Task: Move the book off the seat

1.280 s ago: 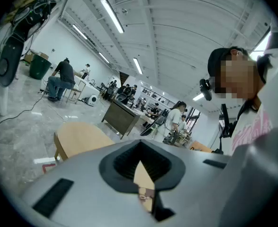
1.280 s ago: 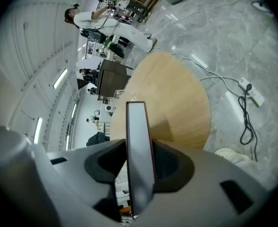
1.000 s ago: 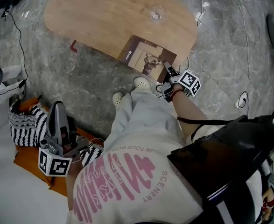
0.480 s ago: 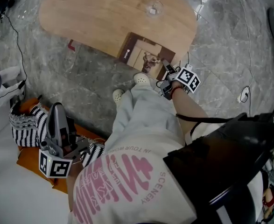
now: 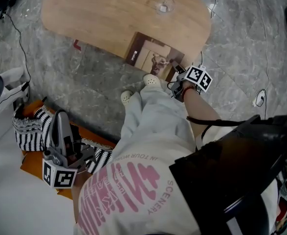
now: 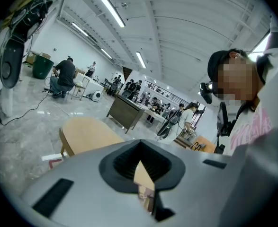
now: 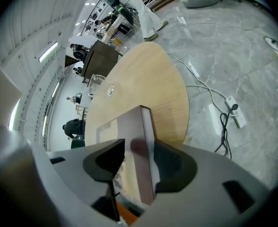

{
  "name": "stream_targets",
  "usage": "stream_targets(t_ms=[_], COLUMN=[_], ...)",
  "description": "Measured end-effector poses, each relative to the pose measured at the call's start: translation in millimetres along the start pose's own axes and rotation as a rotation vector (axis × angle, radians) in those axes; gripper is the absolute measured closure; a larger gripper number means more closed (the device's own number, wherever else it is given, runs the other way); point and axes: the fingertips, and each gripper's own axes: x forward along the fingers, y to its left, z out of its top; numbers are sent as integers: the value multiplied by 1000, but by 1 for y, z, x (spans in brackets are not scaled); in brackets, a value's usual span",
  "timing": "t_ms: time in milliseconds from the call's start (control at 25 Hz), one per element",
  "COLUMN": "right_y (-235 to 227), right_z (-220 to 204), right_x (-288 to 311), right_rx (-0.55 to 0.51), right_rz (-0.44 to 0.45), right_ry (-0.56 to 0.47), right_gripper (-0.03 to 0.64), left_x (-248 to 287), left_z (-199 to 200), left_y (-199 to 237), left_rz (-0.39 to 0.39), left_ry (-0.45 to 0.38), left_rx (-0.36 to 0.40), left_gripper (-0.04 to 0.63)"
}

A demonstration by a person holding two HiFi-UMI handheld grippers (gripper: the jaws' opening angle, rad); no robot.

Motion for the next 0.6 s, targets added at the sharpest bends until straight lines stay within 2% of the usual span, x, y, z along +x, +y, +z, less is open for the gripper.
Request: stream_targets(t_ms=[200, 440, 600], right_y=[-1, -9, -14], right_z=[5, 12, 19], right_x=[2, -3, -18], right_rx=[-18, -131, -114], right_rz=[-22, -159, -177], right_ry=[3, 3, -18], right_gripper=[413, 413, 414], left_x=[2, 3, 3], left_z=[0, 4, 7], left_y=[-2, -3, -8], left_rz=[6, -16, -47], left_ry=[0, -24, -54], left_rx=[-6, -4, 3], left_gripper=[588, 588, 588])
